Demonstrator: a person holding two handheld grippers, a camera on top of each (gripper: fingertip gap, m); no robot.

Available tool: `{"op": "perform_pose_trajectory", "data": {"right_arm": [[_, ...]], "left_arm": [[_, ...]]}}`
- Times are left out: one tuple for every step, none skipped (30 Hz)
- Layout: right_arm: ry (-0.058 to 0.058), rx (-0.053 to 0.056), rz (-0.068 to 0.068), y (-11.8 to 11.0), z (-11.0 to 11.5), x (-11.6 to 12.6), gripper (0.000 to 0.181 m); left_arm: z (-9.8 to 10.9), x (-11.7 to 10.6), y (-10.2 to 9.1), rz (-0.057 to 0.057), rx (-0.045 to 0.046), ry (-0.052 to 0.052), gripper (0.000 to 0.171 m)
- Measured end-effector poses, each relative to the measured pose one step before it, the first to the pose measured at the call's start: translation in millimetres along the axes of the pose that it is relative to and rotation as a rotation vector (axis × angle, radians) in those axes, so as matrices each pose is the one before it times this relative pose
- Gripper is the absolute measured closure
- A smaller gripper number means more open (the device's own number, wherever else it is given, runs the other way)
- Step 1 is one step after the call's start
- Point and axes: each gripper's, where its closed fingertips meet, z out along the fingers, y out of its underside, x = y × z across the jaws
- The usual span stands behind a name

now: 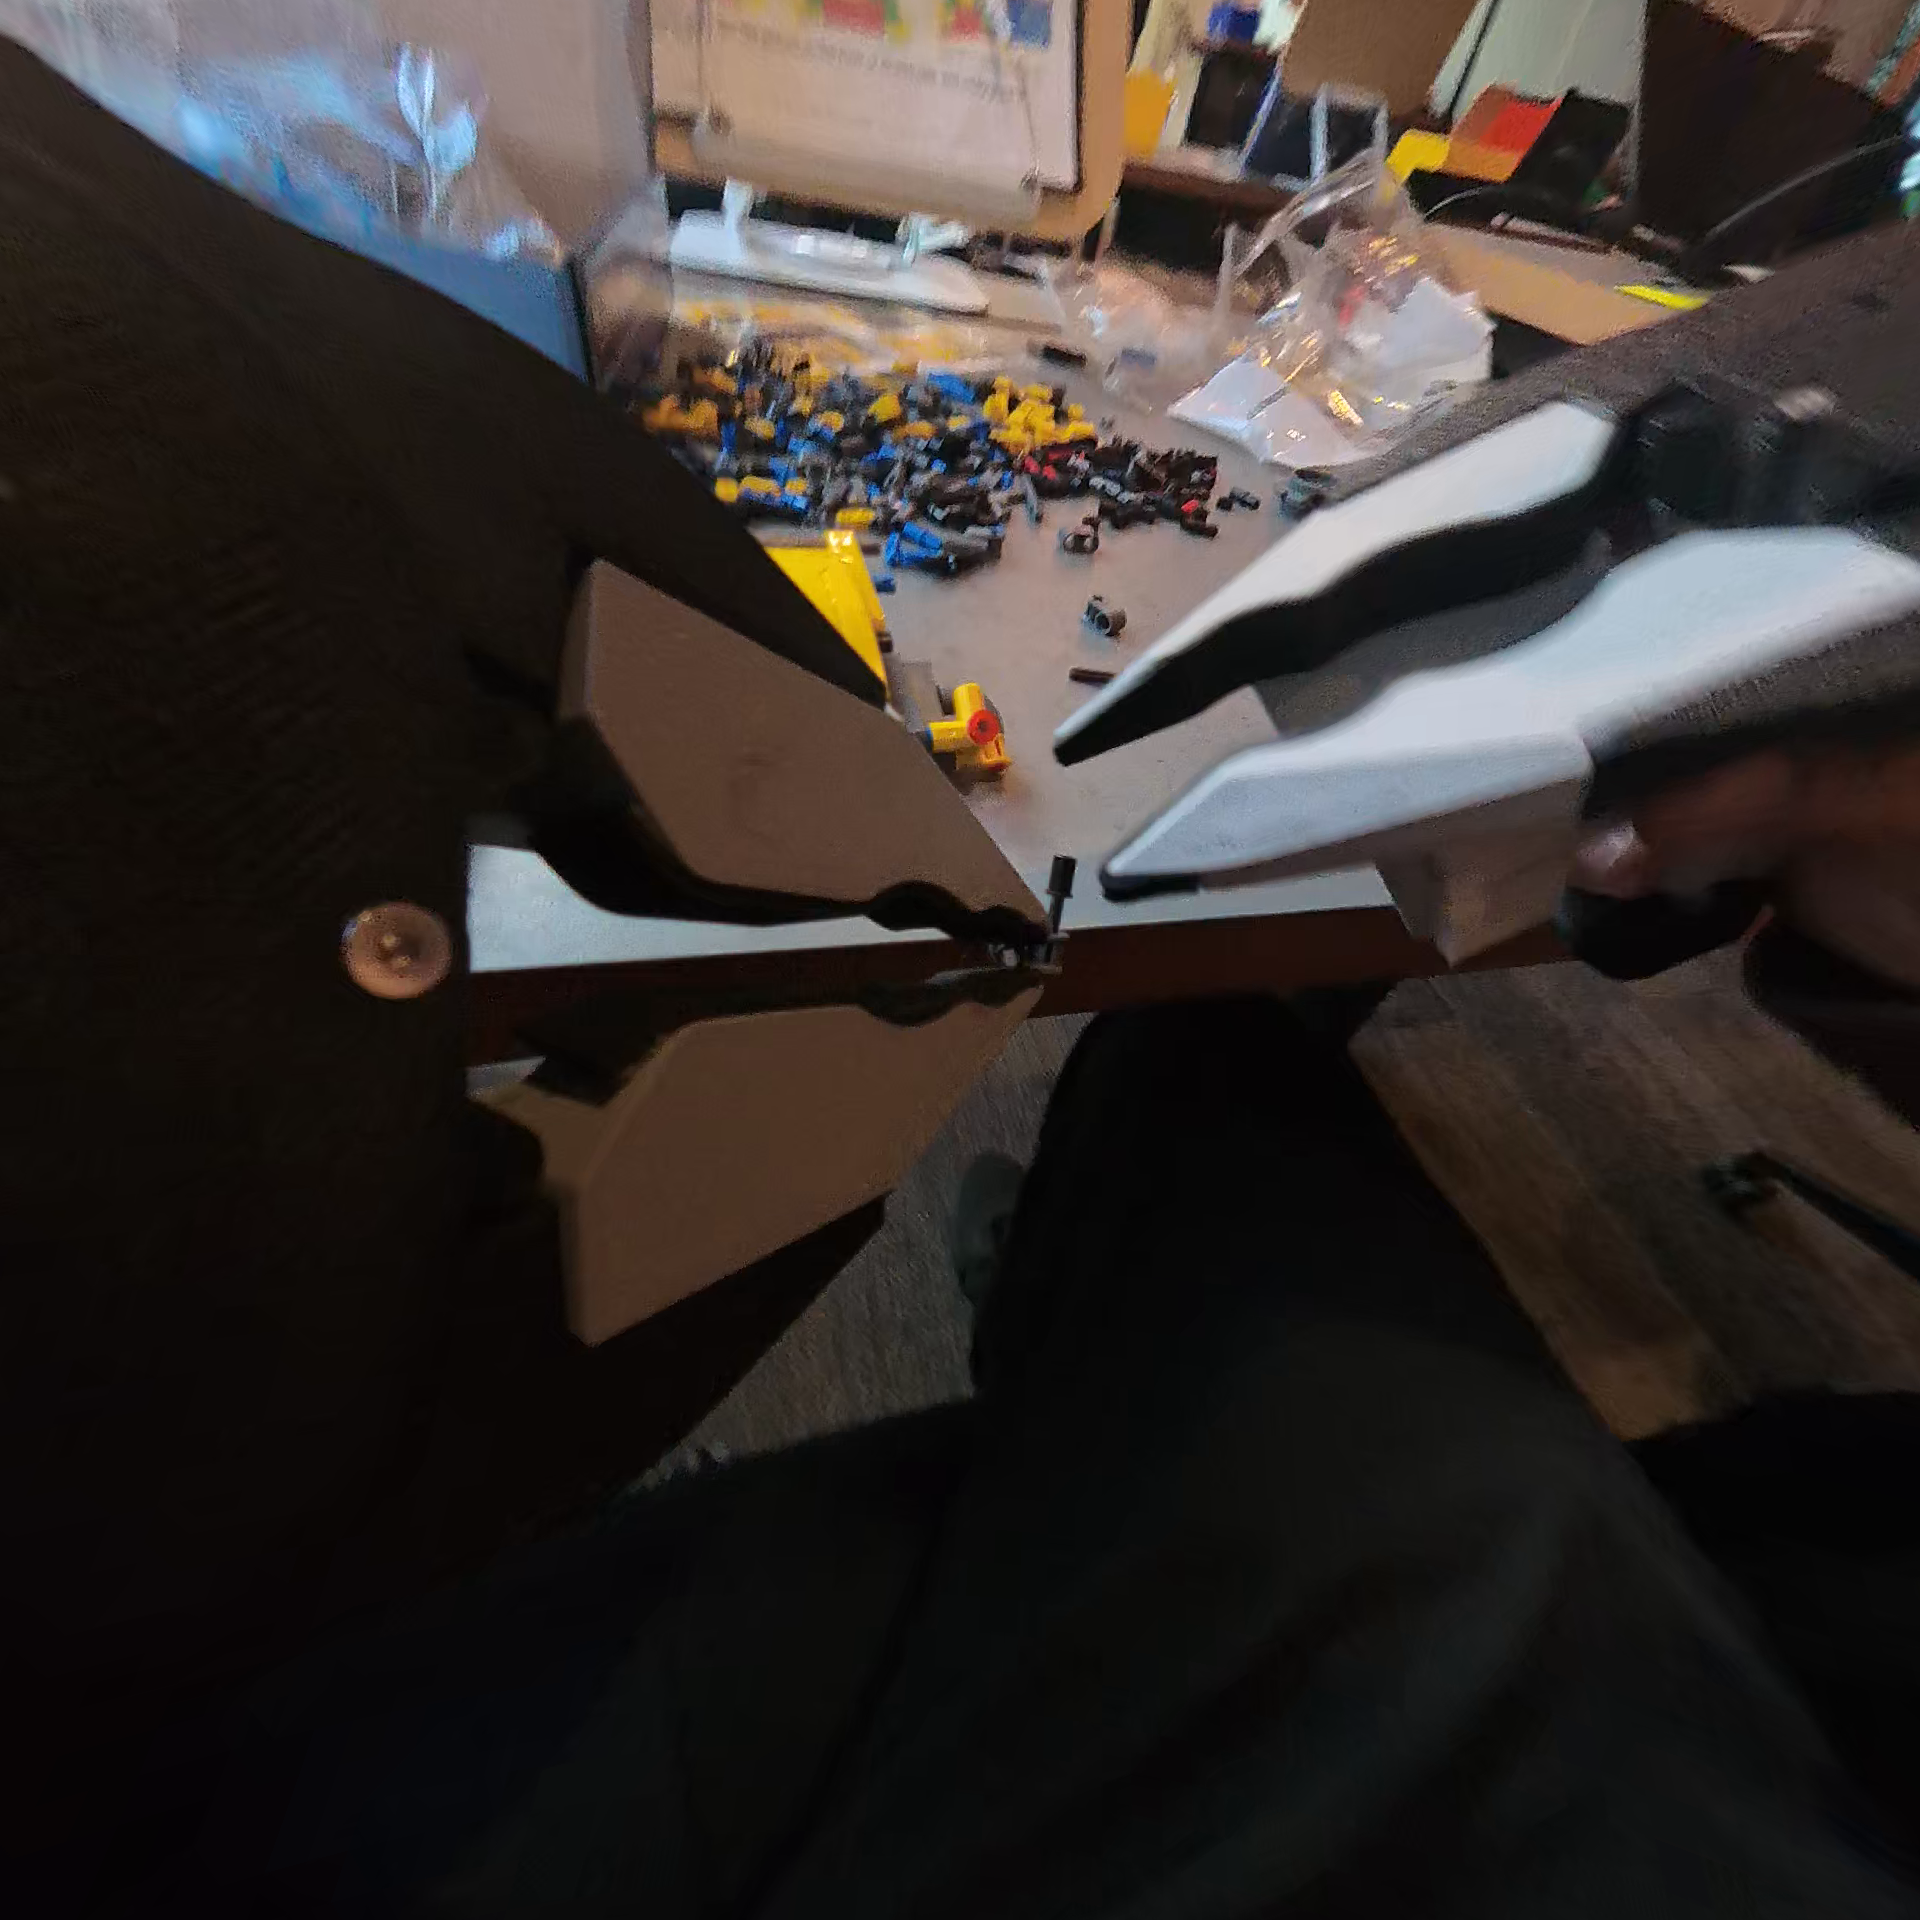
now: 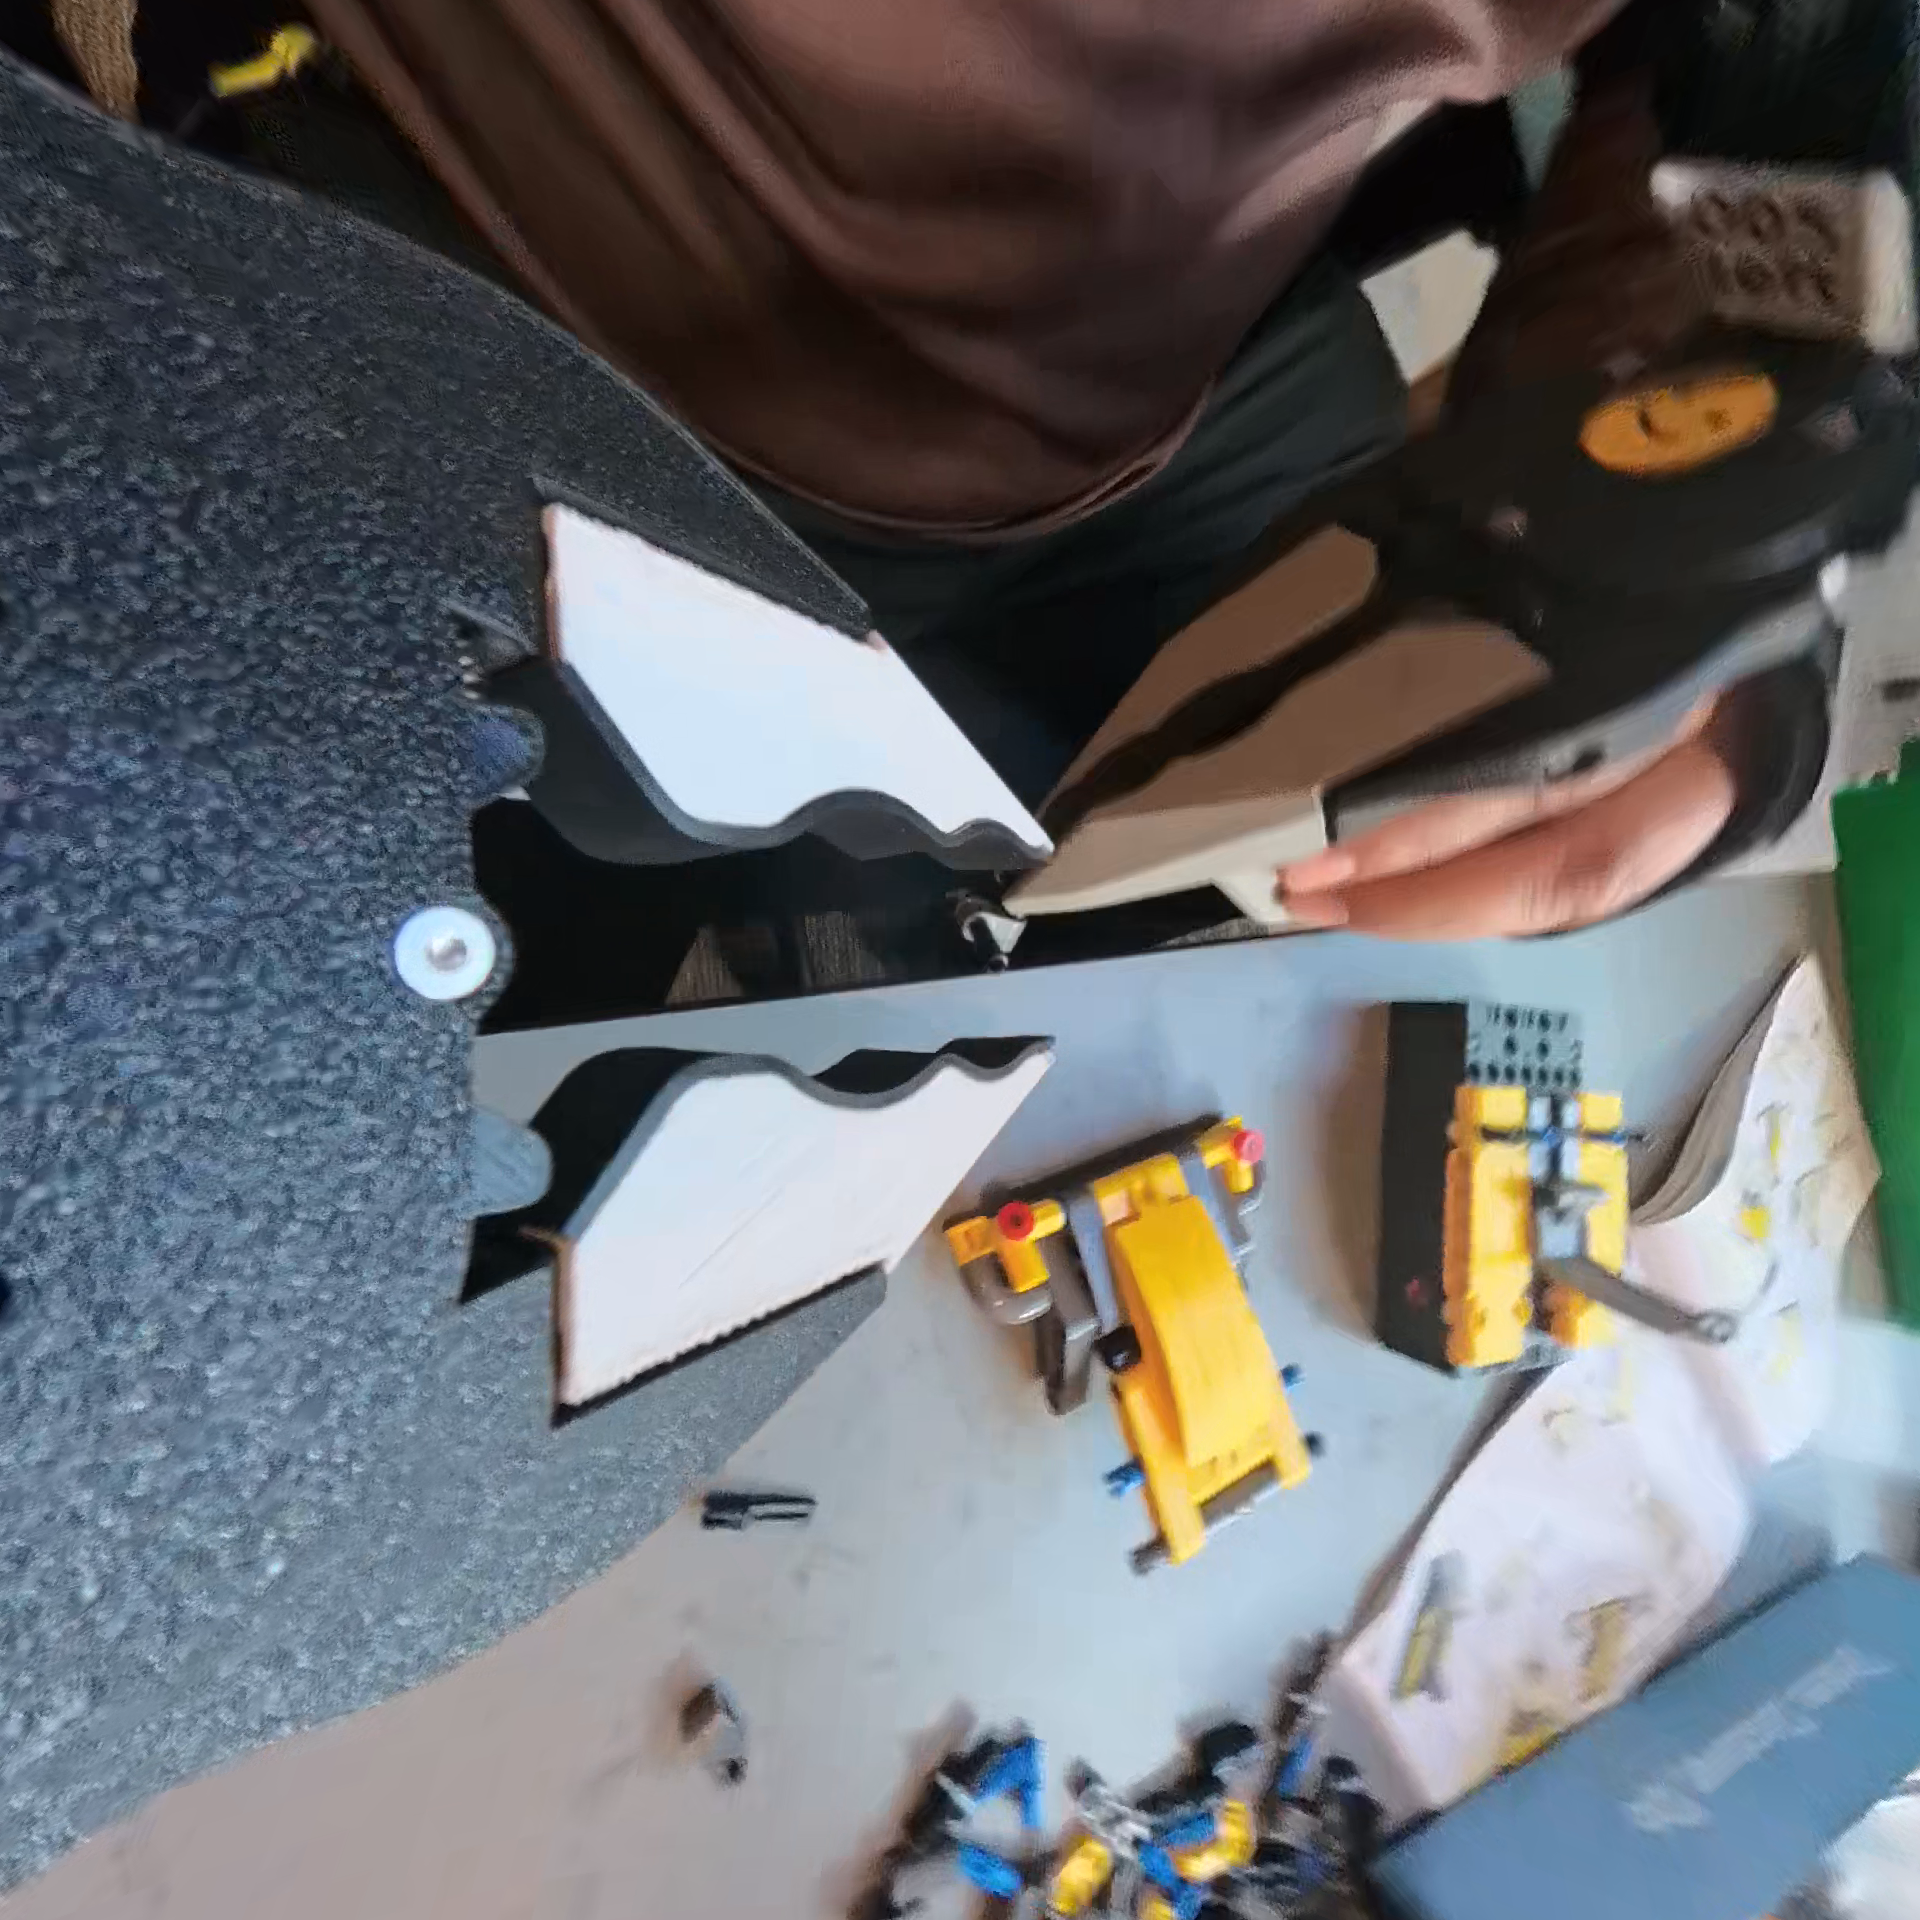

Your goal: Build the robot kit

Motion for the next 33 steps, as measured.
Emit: {"op": "perform_pose_trajectory", "data": {"right_arm": [[0.0105,-0.0002,-0.0600,-1.11,-1.37,-3.30,0.153],[0.0180,-0.0078,-0.0545,-0.28,-1.12,-2.06,0.153],[0.0332,-0.0157,-0.0506,0.79,-0.26,0.30,0.153],[0.0411,-0.0188,-0.0436,1.69,0.43,2.05,0.153],[0.0302,-0.0118,-0.0289,1.01,1.11,1.37,0.152],[0.0125,0.0038,-0.0096,-0.85,1.30,-0.28,0.151],[0.0009,0.0152,0.0092,-2.65,0.96,-0.74,0.148],[-0.0010,0.0225,0.0202,-3.98,0.12,0.07,0.143],[-0.0015,0.0380,0.0226,-6.75,-1.36,0.83,0.139],[-0.0056,0.0555,0.0278,-9.66,-2.82,0.94,0.140],[-0.0095,0.0697,0.0349,-11.97,-3.68,1.10,0.140],[-0.0167,0.0689,0.0406,-11.82,-3.47,0.72,0.140],[-0.0214,0.0536,0.0389,-9.49,-2.70,0.23,0.142],[-0.0192,0.0386,0.0305,-6.91,-1.80,0.37,0.145],[-0.0184,0.0304,0.0239,-5.44,-1.15,-0.49,0.146],[-0.0211,0.0284,0.0226,-5.06,-0.72,-1.60,0.146],[-0.0268,0.0280,0.0234,-5.01,-0.36,-3.22,0.146],[-0.0233,0.0246,0.0225,-4.32,0.25,-3.05,0.146],[-0.0094,0.0174,0.0182,-2.91,0.66,-0.99,0.146],[-0.0068,0.0110,0.0139,-1.68,0.95,-0.46,0.145],[-0.0099,0.0109,0.0113,-1.46,1.03,-0.98,0.145],[-0.0082,0.0109,0.0086,-1.54,0.64,-0.72,0.145],[-0.0080,0.0063,0.0052,-0.85,0.53,-0.92,0.146],[-0.0026,0.0025,-0.0007,-0.32,0.48,-0.71,0.148],[-0.0005,0.0011,-0.0051,-0.35,0.42,-0.73,0.148],[-0.0017,0.0015,-0.0058,-0.58,0.55,-1.15,0.149],[-0.0011,0.0030,-0.0070,-0.89,0.43,-1.04,0.150],[-0.0034,0.0036,-0.0080,-1.07,0.40,-1.36,0.155],[-0.0053,0.0037,-0.0058,-0.82,0.25,-1.36,0.157],[0.0000,0.0035,-0.0032,-0.52,0.15,-0.49,0.161],[0.0065,0.0019,0.0002,0.05,0.11,0.79,0.161],[0.0039,-0.0005,0.0043,0.43,0.04,0.83,0.161],[0.0042,0.0006,0.0057,0.15,-0.05,1.01,0.161]], "left_arm": [[-1.88,-1.91,0.26,-0.0825,0.02101,0.0113,0.170],[-1.74,-1.70,2.61,-0.1093,0.01128,0.0290,0.170],[-2.72,-2.75,1.39,-0.1114,0.01786,0.0286,0.170],[-4.57,-3.74,-3.90,-0.0945,0.04910,0.0181,0.170],[-4.89,-0.68,-6.96,-0.0949,0.05843,0.0385,0.170],[-4.98,-0.41,-8.75,-0.0913,0.06465,0.0358,0.170],[-5.19,-0.43,-9.84,-0.0797,0.07231,0.0295,0.170],[-4.84,0.26,-9.84,-0.0701,0.07304,0.0274,0.170],[-4.02,1.55,-8.74,-0.0594,0.06794,0.0284,0.169],[-3.19,1.50,-7.57,-0.0473,0.06253,0.0206,0.169],[-2.38,2.68,-6.91,-0.0343,0.06016,0.0225,0.169],[-1.94,4.02,-7.04,-0.0241,0.06181,0.0274,0.169],[-1.50,4.41,-6.85,-0.0195,0.06172,0.0279,0.169],[-1.16,3.77,-6.71,-0.0193,0.05932,0.0249,0.169],[-1.01,2.45,-6.15,-0.0203,0.05280,0.0179,0.170],[-0.54,1.82,-4.78,-0.0139,0.04113,0.0135,0.170],[-0.17,1.19,-3.03,-0.0005,0.02789,0.0049,0.170],[0.35,1.58,-1.96,0.0087,0.01941,0.0035,0.170],[0.91,2.40,-1.70,0.0061,0.01554,0.0088,0.170],[1.34,2.71,-1.68,0.0026,0.01390,0.0098,0.170],[1.55,2.04,-1.23,0.0033,0.01108,0.0070,0.170],[1.46,1.47,-1.20,0.0009,0.00935,0.0051,0.170],[1.08,0.40,-1.79,-0.0016,0.01126,0.0014,0.170],[0.79,0.06,-2.14,-0.0029,0.01310,0.0004,0.170],[0.68,-0.44,-1.55,-0.0021,0.00985,-0.0024,0.170],[0.71,-0.33,-0.39,0.0012,0.00352,-0.0033,0.170],[0.80,0.08,0.40,0.0015,0.00093,-0.0005,0.170],[0.77,0.37,0.71,-0.0019,0.00199,0.0012,0.170],[0.44,0.05,0.20,-0.0066,0.00600,0.0014,0.170],[-0.14,-0.40,-0.88,-0.0110,0.01224,0.0011,0.170],[-0.23,-0.80,-0.51,-0.0096,0.00774,-0.0013,0.170],[-0.47,-0.75,-0.46,-0.0046,0.00799,-0.0032,0.170],[-0.11,-1.11,-0.02,-0.0023,0.00403,-0.0071,0.170]]}}
